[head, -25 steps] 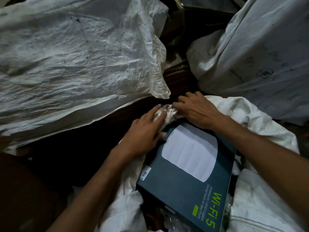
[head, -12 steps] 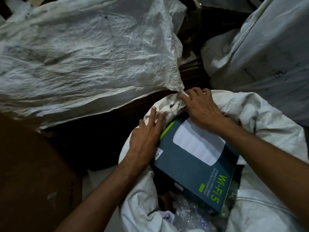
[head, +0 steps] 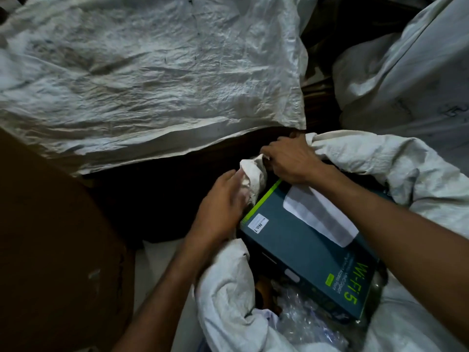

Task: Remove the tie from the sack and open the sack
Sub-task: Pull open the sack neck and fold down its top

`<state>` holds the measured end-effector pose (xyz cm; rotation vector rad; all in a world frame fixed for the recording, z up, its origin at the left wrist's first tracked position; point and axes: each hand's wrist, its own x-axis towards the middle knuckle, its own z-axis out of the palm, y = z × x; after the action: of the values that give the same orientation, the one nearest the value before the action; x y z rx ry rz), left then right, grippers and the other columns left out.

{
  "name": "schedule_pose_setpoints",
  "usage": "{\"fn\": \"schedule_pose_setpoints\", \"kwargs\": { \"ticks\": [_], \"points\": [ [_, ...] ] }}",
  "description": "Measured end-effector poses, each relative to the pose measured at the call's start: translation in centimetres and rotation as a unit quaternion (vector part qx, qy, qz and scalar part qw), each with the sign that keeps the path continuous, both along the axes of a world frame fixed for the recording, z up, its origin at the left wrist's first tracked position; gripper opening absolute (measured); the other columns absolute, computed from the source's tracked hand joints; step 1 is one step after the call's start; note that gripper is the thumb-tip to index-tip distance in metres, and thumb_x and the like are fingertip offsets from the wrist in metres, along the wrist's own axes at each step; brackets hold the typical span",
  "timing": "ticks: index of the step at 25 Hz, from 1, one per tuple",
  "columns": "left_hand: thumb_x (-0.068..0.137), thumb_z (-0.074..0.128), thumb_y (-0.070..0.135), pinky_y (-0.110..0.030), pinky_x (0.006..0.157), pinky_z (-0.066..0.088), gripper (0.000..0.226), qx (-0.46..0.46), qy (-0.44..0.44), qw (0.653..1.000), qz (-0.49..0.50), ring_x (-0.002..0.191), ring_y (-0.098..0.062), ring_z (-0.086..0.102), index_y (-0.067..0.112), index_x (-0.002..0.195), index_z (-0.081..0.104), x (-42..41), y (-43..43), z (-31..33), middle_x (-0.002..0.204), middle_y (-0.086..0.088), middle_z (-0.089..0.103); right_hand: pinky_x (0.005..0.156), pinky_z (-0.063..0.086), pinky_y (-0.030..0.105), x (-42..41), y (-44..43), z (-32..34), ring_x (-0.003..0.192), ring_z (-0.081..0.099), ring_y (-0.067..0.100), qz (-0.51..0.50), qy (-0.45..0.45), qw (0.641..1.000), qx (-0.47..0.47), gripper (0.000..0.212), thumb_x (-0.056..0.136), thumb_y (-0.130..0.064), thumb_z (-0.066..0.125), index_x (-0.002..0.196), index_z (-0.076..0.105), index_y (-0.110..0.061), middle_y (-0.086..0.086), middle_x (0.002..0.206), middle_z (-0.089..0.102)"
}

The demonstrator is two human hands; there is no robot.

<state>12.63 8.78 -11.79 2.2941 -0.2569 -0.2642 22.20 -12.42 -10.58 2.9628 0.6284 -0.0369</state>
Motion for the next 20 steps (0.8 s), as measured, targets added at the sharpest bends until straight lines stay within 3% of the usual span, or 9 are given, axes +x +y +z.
{"fn": "schedule_pose_setpoints", "kwargs": {
  "ticks": [2,4,6,9,12,13,15,17,20],
  "points": [
    [0.102,0.051,0.044,-0.052,0.117,0.032,0.065,0.218,-0.026,0.975,-0.019,0.154,-0.029,0.014,0.03,0.16,0.024,-4.3,-1.2,1.6,0.172,0.0,-0.002,0.087,0.036,0.046,-0.5,0.5,0.2,0.096,0.063,0.031,-0.002,-0.062,0.998,0.031,0.028,0.088,-0.032,0.045,0.099,0.07,-0.024,0.0,0.093,0.072],
    [0.105,0.042,0.041,-0.058,0.117,0.03,0.064,0.255,-0.026,0.967,0.01,0.156,-0.034,0.001,0.033,0.161,0.011,-7.7,-2.0,2.2,0.17,0.002,-0.023,0.085,0.041,0.046,-2.2,0.8,-0.5,0.091,0.066,0.032,0.031,-0.137,0.988,0.072,0.039,0.088,-0.029,0.04,0.101,0.076,-0.022,0.003,0.094,0.076],
    [0.101,0.052,0.027,-0.058,0.116,0.034,0.077,0.26,-0.016,0.965,0.036,0.156,-0.035,0.002,0.032,0.162,0.005,-9.0,-1.6,1.2,0.168,0.0,-0.027,0.086,0.046,0.045,-4.3,1.0,-1.2,0.1,0.066,0.033,0.088,-0.157,0.979,0.099,0.037,0.088,-0.018,0.047,0.116,0.072,-0.018,0.005,0.111,0.075],
    [0.093,0.061,0.009,-0.045,0.109,0.046,0.085,0.246,-0.046,0.967,0.058,0.149,-0.035,0.031,0.023,0.162,0.014,-8.8,-0.3,-0.7,0.172,-0.009,-0.009,0.095,0.048,0.048,-6.7,1.5,-0.5,0.126,0.055,0.033,0.128,-0.11,0.981,0.093,0.062,0.08,-0.006,0.057,0.142,0.054,-0.013,0.01,0.145,0.057],
    [0.087,0.061,0.0,-0.04,0.094,0.055,0.079,0.191,-0.111,0.975,0.04,0.127,-0.033,0.058,0.021,0.157,0.03,-9.1,0.4,-0.9,0.168,-0.009,0.02,0.102,0.044,0.047,-8.2,2.6,1.4,0.138,0.044,0.031,0.155,-0.05,0.985,0.047,0.087,0.075,-0.015,0.064,0.156,0.035,-0.027,0.006,0.16,0.04],
    [0.086,0.059,-0.002,-0.04,0.092,0.055,0.079,0.167,-0.119,0.978,0.043,0.124,-0.032,0.06,0.023,0.156,0.033,-9.2,0.6,-0.8,0.166,-0.006,0.027,0.104,0.042,0.048,-8.5,3.4,1.7,0.139,0.044,0.03,0.181,-0.028,0.983,0.012,0.084,0.075,-0.02,0.066,0.154,0.038,-0.029,0.004,0.157,0.044],
    [0.09,0.056,0.0,-0.037,0.089,0.054,0.069,0.085,-0.115,0.985,0.097,0.12,-0.027,0.061,0.025,0.153,0.038,-9.9,0.9,-0.1,0.156,-0.001,0.042,0.1,0.041,0.047,-8.5,5.2,1.8,0.131,0.051,0.028,0.208,-0.003,0.977,-0.048,0.057,0.084,-0.03,0.065,0.14,0.053,-0.029,0.002,0.139,0.061],
    [0.1,0.056,0.021,-0.039,0.092,0.053,0.054,0.03,-0.079,0.982,0.17,0.122,-0.023,0.059,0.025,0.15,0.037,-11.2,1.2,0.4,0.15,0.0,0.046,0.088,0.039,0.042,-8.0,6.9,1.9,0.114,0.056,0.027,0.169,0.001,0.985,-0.039,0.029,0.095,-0.038,0.057,0.121,0.063,-0.026,0.001,0.116,0.069],
    [0.1,0.056,0.047,-0.043,0.098,0.05,0.057,0.039,0.045,0.978,0.201,0.124,-0.028,0.057,0.023,0.148,0.037,-12.7,2.3,0.0,0.145,-0.006,0.052,0.078,0.034,0.039,-7.9,8.9,2.8,0.104,0.057,0.029,0.069,0.025,0.997,0.002,0.022,0.096,-0.039,0.057,0.107,0.067,-0.024,0.003,0.102,0.073]
  ]
}}
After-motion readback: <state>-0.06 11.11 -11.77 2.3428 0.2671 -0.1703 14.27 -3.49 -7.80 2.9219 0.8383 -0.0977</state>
